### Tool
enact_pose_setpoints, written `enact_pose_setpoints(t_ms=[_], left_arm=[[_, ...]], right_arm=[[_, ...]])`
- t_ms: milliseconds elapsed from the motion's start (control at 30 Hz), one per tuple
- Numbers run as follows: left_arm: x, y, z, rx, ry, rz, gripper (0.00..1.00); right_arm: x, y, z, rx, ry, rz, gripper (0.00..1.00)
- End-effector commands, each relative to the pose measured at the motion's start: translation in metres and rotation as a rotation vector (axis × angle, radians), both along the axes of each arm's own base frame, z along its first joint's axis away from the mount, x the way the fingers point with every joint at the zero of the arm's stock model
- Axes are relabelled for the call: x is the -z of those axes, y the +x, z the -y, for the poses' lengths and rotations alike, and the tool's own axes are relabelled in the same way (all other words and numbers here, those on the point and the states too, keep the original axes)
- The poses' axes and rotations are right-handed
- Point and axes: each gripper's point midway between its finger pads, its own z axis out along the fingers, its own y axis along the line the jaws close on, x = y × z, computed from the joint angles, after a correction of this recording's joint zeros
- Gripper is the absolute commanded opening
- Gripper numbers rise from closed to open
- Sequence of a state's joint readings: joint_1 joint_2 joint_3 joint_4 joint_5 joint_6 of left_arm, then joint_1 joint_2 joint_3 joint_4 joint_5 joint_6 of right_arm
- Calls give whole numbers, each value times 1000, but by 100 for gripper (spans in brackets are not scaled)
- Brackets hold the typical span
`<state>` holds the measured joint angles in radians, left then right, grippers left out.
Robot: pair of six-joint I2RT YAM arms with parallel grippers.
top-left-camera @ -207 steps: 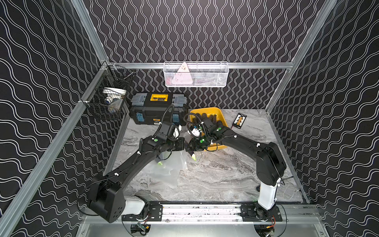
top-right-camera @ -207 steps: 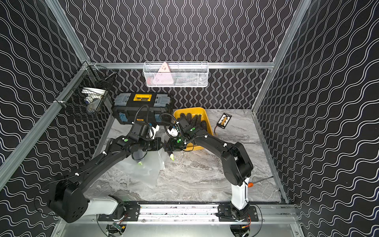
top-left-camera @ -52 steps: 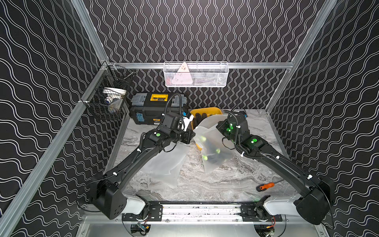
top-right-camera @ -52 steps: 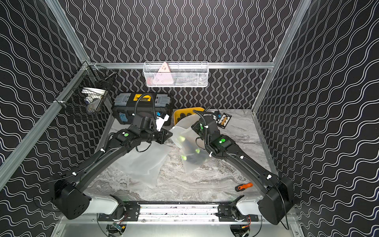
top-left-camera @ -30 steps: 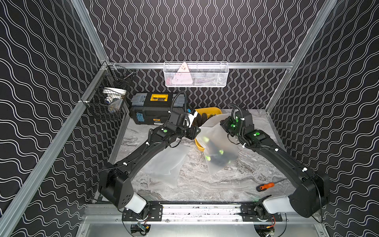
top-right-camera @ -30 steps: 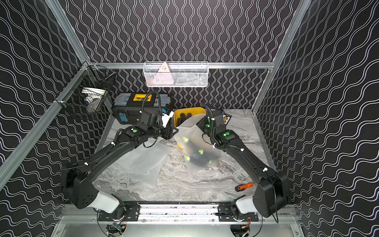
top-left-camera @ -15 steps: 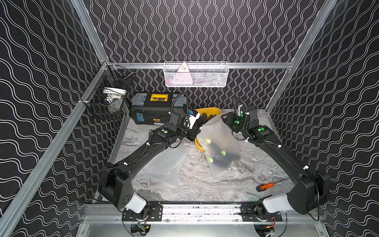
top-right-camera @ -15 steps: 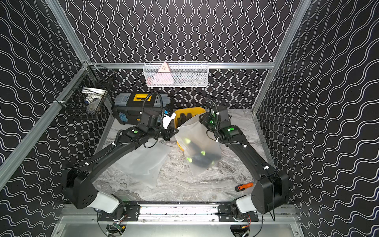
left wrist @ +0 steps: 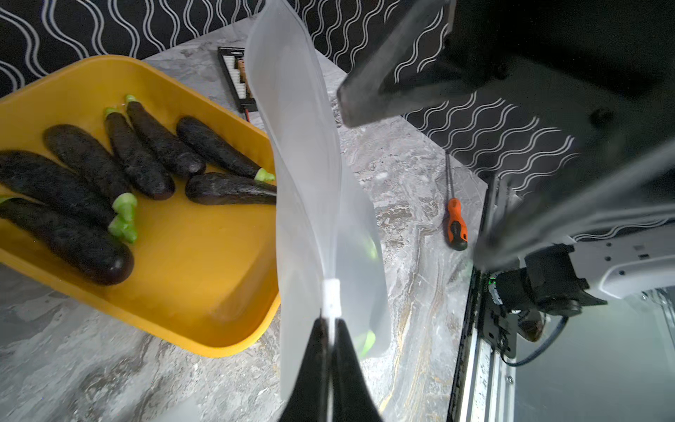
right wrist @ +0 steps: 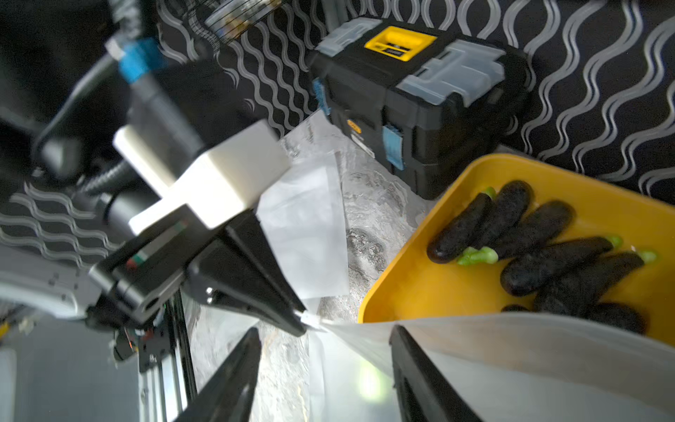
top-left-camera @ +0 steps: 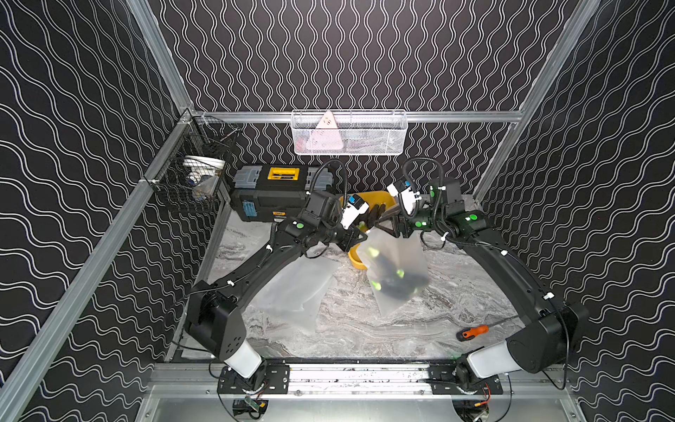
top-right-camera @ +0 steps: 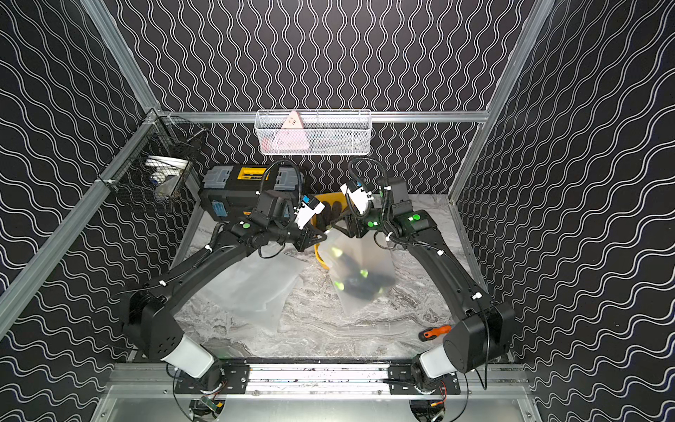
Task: Place the eggplant in a zip-top bag and seal the zipper
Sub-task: Zip the zipper on the zipper food storage bag.
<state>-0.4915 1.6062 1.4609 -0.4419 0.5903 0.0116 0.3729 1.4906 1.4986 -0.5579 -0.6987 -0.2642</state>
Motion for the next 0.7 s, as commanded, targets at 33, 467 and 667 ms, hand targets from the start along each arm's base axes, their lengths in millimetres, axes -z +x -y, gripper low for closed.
enact_pose_setpoints(t_ms=[33,467,667], left_arm=[[-5,-17,8,125,-17,-13,0],[-2,-36,16,236,8,-30,0],[-5,-37,17,249,9,-16,0]], right_arm=[[4,-33,-5,-298,-74,176,58],[23,-22,-10,-370,-112,282,59],[37,-20,-11,-422,-142,263,59]])
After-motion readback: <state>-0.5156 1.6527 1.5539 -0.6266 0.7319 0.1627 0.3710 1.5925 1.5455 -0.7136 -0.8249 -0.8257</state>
